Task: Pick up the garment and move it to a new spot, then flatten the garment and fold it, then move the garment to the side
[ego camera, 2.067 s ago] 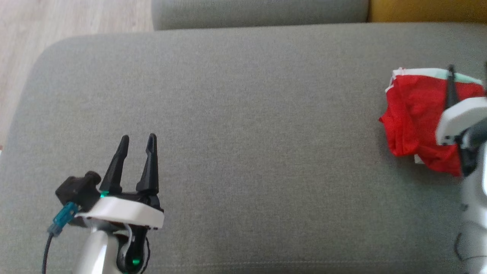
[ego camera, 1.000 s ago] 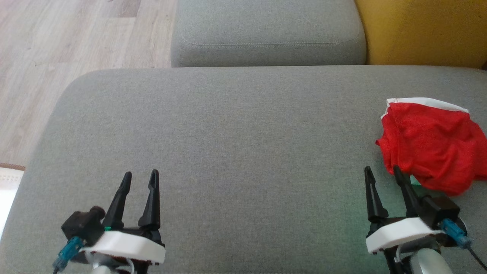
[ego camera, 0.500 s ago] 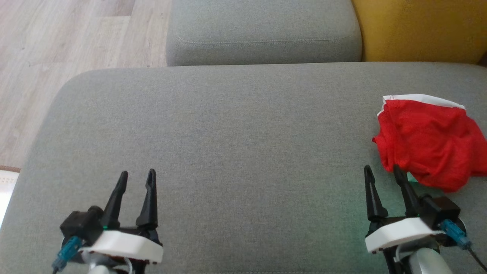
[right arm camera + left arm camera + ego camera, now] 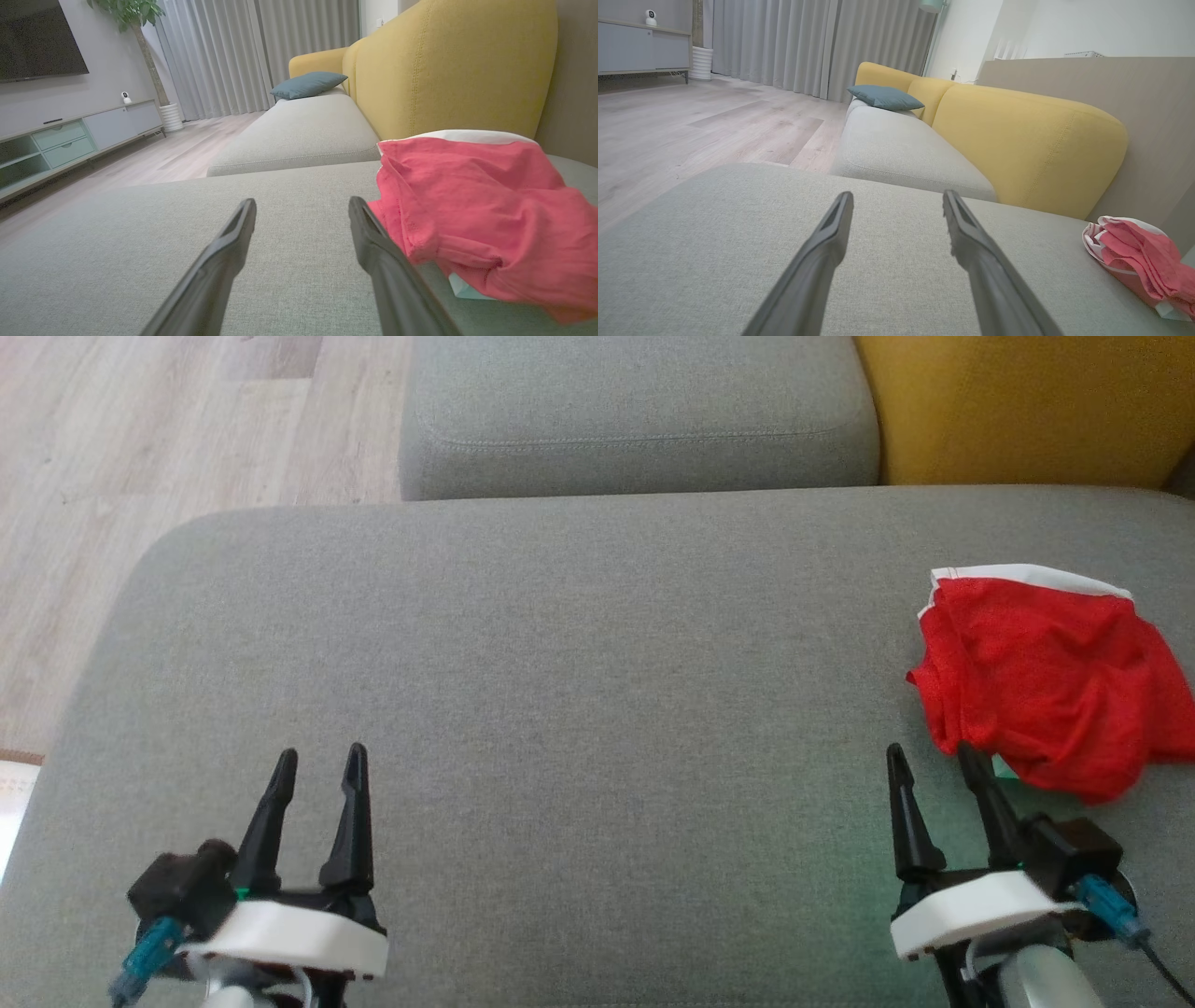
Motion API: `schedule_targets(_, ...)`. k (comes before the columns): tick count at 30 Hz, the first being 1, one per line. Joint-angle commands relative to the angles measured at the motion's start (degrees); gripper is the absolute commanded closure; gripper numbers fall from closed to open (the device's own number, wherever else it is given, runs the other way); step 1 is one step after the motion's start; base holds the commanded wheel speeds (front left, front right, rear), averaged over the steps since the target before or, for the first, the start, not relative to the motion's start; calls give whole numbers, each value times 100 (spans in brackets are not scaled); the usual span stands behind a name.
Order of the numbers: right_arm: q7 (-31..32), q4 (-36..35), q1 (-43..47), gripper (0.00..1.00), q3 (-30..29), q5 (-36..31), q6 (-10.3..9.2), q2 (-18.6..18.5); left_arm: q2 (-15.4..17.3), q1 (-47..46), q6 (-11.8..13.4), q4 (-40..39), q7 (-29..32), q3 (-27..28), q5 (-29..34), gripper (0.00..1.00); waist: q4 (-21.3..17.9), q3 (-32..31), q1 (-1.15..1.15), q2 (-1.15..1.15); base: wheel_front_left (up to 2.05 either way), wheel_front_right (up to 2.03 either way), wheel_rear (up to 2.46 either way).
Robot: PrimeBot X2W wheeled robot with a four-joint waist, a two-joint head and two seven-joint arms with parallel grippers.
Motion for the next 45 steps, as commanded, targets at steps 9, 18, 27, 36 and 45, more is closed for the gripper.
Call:
schedule_targets(9,70,312,128,100,7,210,0,9,-26,104,0,362,56,-18,-249,100,-12,1,0,0,0,0,0)
schedule_targets(18,212,240,92,100,-59,803,0,7,-22,27,-10,386,207,64,-786,100,-29,22,0,0,0,0,0)
schedule_targets(27,355,171,53,100,-126,1395,-1,5,-17,-49,-20,410,358,146,-1322,100,-46,43,0,0,0,0,0)
schedule_targets(36,499,106,11,100,-195,1986,-1,3,-12,-125,-30,434,508,228,-1858,100,-63,64,0,0,0,0,0)
schedule_targets(45,643,41,-31,100,-264,2575,-1,1,-8,-202,-41,458,658,309,-2392,100,-81,85,0,0,0,0,0)
